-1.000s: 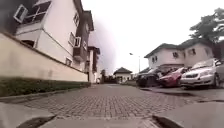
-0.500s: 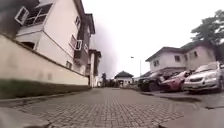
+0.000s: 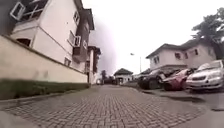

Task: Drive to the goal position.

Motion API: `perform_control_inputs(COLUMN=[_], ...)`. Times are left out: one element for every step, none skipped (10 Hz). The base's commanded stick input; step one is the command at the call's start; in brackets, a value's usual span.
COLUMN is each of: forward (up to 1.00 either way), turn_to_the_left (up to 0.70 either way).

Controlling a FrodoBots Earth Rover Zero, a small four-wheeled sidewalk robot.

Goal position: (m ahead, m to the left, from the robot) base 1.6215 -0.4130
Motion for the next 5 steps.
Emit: perform_control_inputs(forward=[0.5,0.5,0.5,0.5,0.5], turn_to_the_left=[0.0,0.0,0.0,0.0,0.0])
